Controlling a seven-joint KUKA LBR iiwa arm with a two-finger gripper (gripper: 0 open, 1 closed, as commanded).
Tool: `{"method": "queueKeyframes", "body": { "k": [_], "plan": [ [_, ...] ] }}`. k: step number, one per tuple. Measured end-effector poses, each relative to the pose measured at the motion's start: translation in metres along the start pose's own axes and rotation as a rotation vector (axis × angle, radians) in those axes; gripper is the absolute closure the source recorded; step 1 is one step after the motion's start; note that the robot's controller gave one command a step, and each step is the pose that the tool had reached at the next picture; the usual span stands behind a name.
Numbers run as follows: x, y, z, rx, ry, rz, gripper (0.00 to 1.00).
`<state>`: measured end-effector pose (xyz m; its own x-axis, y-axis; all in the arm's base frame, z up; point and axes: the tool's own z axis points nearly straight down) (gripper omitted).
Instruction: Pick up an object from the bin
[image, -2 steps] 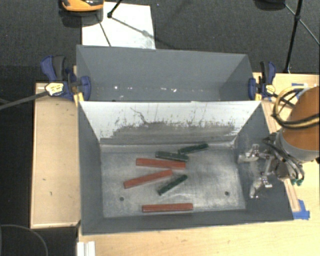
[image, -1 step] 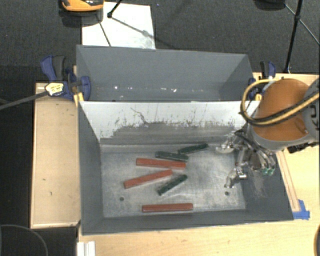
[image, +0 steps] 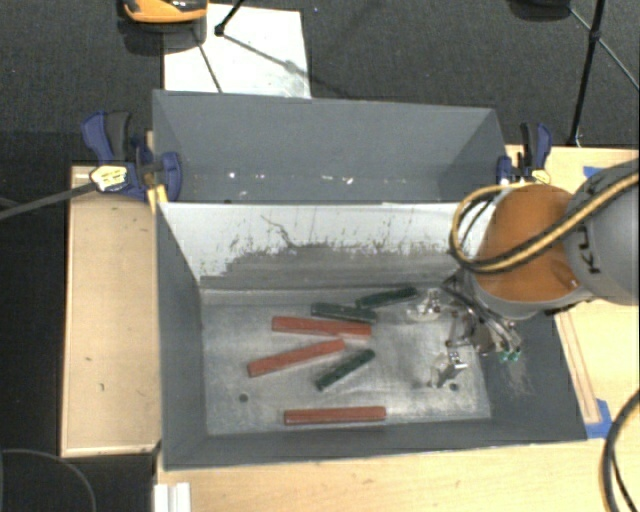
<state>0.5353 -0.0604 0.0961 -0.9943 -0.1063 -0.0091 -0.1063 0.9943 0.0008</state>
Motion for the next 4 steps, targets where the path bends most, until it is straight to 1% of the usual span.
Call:
{"method": "queueKeyframes", "body": {
  "k": [1, 2, 3, 4],
  "plan": [
    [-0.001, 0.030, 0.005, 0.002, 0.011, 0.149, 0.00],
    [-0.010, 0.048, 0.000, 0.001, 0.003, 0.293, 0.00],
    [-0.041, 0.063, 0.014, 0.002, 0.003, -0.006, 0.00],
    [-0.012, 0.105, 0.020, 0.003, -0.010, 0.319, 1.00]
  ]
}}
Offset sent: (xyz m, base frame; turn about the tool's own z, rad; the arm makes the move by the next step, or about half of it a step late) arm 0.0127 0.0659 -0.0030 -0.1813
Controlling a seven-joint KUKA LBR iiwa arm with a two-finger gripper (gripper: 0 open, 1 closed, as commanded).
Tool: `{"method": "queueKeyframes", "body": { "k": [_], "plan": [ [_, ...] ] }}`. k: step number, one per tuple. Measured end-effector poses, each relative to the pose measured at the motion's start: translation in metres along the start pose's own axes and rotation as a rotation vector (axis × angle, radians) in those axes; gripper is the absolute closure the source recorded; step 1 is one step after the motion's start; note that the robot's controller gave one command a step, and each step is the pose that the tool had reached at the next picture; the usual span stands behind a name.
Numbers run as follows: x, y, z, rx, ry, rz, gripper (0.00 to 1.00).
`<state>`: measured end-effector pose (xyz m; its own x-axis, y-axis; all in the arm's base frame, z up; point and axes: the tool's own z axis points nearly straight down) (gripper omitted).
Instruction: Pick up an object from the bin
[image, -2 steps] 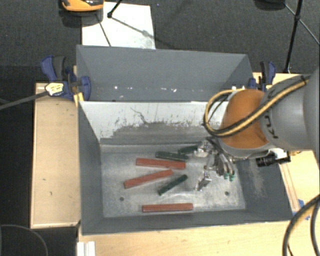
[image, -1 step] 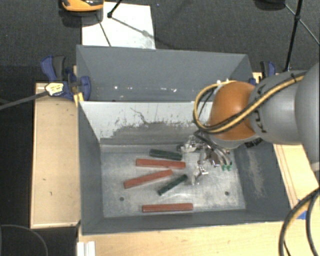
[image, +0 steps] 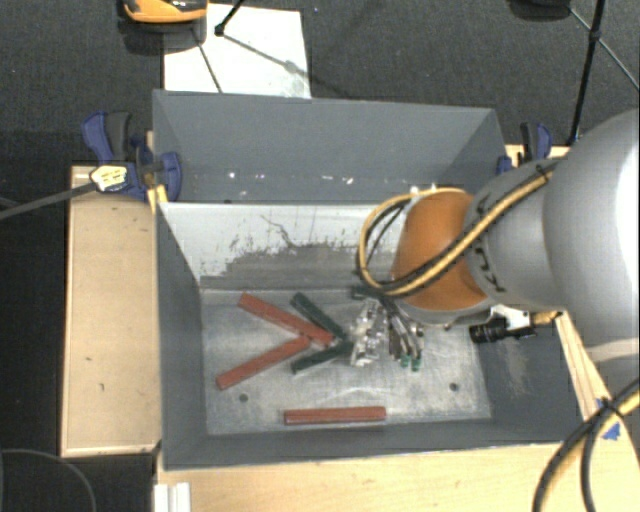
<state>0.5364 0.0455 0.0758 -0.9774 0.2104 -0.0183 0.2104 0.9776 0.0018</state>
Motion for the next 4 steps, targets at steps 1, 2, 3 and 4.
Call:
{"method": "queueKeyframes", "body": {
  "k": [1, 2, 3, 4],
  "plan": [
    [0.000, 0.000, 0.000, 0.000, 0.000, -0.002, 1.00],
    [0.000, 0.000, 0.000, 0.000, 0.000, -0.002, 1.00],
    [0.027, 0.009, -0.034, -0.001, 0.009, -0.041, 1.00],
    [0.042, 0.012, -0.020, 0.003, 0.022, -0.024, 1.00]
  ]
}}
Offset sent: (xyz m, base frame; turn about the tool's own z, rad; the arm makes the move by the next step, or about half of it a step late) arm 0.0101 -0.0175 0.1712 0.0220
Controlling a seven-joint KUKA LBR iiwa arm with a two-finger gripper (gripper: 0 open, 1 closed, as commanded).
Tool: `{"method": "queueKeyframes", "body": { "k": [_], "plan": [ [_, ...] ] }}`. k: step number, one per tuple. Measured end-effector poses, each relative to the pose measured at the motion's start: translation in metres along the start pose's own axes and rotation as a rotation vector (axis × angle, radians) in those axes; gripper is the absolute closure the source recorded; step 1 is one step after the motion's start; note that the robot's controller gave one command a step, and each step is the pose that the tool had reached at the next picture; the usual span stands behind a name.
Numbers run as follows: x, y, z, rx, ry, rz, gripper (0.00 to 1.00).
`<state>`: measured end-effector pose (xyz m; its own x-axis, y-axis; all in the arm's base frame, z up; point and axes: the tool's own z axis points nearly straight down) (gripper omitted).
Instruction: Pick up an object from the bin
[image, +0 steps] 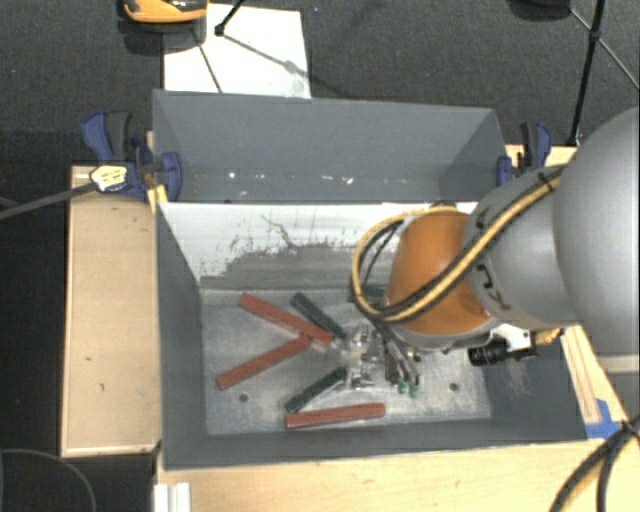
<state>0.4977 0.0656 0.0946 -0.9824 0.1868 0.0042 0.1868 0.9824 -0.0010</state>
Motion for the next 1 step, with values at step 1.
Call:
{"method": "queueKeyframes", "body": {
  "k": [1],
  "plan": [
    [-0.0231, 0.0004, -0.0623, 0.000, -0.001, -0.003, 1.00]
  ]
}}
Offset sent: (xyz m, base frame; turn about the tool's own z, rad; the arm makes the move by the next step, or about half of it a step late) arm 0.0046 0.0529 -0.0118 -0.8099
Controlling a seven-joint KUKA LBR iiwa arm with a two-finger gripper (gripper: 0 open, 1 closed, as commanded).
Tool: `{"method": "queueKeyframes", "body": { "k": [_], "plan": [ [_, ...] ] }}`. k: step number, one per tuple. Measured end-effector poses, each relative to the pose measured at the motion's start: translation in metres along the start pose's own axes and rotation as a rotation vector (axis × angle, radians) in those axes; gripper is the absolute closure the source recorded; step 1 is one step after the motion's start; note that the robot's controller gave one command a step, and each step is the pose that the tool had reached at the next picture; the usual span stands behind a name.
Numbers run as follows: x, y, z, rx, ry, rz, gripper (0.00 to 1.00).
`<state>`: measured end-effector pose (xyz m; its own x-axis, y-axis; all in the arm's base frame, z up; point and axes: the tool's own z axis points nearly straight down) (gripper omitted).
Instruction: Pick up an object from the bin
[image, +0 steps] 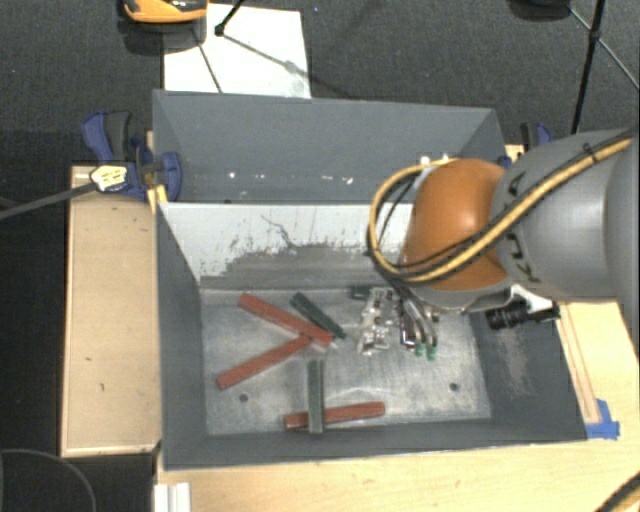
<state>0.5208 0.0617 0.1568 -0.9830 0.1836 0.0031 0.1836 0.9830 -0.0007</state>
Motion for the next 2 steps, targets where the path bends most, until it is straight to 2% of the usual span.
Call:
{"method": "queueKeyframes", "body": {
  "k": [1, 2],
  "plan": [
    [0.019, 0.040, 0.048, 0.000, -0.006, -0.679, 0.00],
    [0.025, 0.054, 0.069, 0.002, -0.013, -0.807, 0.00]
  ]
}}
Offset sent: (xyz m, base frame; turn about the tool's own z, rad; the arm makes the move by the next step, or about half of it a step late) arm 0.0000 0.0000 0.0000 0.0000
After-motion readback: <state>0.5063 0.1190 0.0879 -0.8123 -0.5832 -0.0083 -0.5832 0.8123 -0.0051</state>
